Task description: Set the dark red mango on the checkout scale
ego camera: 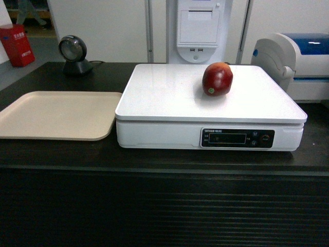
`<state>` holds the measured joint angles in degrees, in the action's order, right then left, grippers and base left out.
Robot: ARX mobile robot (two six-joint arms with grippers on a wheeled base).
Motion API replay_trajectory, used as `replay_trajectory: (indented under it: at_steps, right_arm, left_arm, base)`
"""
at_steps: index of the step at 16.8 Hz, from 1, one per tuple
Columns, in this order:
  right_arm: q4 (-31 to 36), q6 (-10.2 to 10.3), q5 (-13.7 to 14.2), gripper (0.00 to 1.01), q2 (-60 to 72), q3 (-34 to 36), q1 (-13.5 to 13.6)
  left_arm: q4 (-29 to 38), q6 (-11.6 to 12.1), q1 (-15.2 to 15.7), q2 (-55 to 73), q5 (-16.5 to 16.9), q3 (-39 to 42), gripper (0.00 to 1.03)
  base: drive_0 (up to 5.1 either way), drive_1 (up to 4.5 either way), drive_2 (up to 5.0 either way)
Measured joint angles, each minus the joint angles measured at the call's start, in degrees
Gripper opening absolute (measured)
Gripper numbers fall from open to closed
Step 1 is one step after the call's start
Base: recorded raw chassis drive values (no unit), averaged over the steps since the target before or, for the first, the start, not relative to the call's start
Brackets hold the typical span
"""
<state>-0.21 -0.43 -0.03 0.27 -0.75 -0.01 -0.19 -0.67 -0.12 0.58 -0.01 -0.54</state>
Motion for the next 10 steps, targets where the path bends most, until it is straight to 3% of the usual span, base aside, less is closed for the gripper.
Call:
replay_trajectory:
  at_steps: [10]
  right_arm:
    - [0.0, 0.0, 0.02, 0.98, 0.0, 0.0, 0.0]
  left_arm:
    - [0.0, 0.02, 0.0, 0.0, 0.0, 0.0, 0.98]
  base:
    - [0.0, 0.0, 0.0]
